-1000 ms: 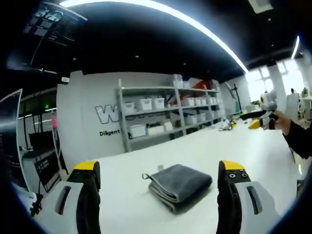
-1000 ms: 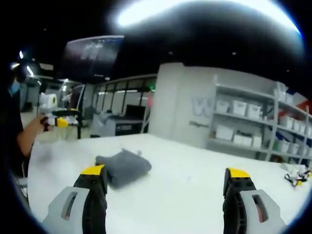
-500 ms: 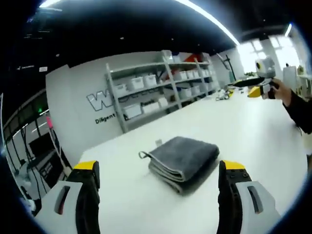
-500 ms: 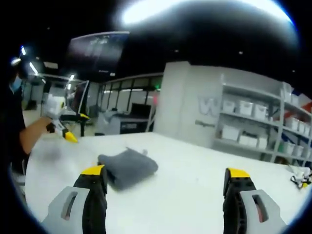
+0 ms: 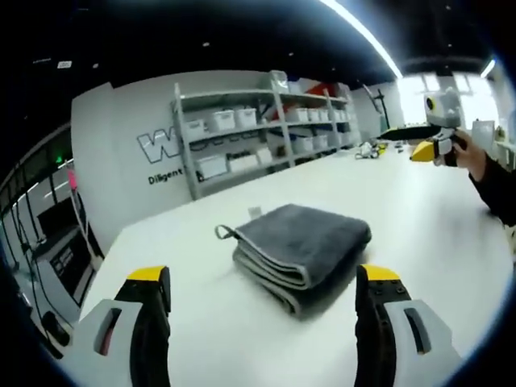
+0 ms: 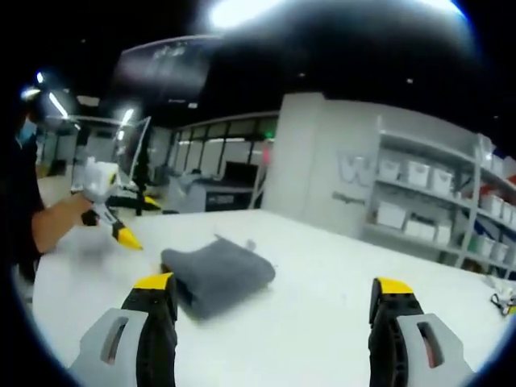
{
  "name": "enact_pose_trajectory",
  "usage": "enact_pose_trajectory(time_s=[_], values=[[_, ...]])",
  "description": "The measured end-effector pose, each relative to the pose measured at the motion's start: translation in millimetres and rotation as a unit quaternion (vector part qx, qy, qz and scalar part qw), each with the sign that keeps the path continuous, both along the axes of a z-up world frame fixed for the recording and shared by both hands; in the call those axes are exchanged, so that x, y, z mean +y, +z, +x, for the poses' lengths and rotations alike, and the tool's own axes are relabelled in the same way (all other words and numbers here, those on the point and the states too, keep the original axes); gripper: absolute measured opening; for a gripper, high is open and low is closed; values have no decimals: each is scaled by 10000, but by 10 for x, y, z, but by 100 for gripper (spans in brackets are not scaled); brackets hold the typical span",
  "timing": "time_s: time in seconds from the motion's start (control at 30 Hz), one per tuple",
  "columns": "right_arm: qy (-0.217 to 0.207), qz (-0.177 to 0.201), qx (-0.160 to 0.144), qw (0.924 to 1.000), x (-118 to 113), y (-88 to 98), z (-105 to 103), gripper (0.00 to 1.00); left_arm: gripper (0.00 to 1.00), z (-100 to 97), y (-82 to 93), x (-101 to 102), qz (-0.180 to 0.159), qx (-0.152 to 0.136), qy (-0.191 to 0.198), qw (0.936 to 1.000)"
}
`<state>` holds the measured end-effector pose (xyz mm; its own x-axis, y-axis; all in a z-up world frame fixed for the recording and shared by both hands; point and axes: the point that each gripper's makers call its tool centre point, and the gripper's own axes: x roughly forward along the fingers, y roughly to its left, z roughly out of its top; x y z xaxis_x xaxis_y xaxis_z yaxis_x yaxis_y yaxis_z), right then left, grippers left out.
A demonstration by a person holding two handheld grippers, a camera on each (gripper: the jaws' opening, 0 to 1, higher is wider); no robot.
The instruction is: Open the folded towel by lifting each exposed corner and separating the folded layers until the towel lies flat within the target outline without major curled edges
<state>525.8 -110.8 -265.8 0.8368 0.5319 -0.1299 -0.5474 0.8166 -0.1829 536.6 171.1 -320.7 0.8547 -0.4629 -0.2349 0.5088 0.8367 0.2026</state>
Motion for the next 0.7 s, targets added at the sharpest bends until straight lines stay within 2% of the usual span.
enact_pose_trajectory(time_s=[0.13,0.2,0.27,0.33,0.43,0.6,0.7], values=[[25,2,-31,10000,79,-48,65,99,90,75,-18,-48,78,-48,-64,9999],[66,16,-68,10000,127,-83,84,99,88,76,-43,-134,150,-58,-122,9998],[158,24,-110,9998,180,-133,99,99,85,122,-43,-111,200,-50,-166,9996],[213,57,-113,9997,230,-213,128,99,84,124,-122,-146,260,25,-177,9995],[392,53,202,9990,354,-439,131,96,84,86,-260,-192,286,184,-163,9993],[512,108,401,9978,509,-628,149,92,84,78,-390,-238,298,281,-143,9991],[587,-32,395,9975,628,-728,162,92,78,90,-430,-239,299,289,-92,9991]])
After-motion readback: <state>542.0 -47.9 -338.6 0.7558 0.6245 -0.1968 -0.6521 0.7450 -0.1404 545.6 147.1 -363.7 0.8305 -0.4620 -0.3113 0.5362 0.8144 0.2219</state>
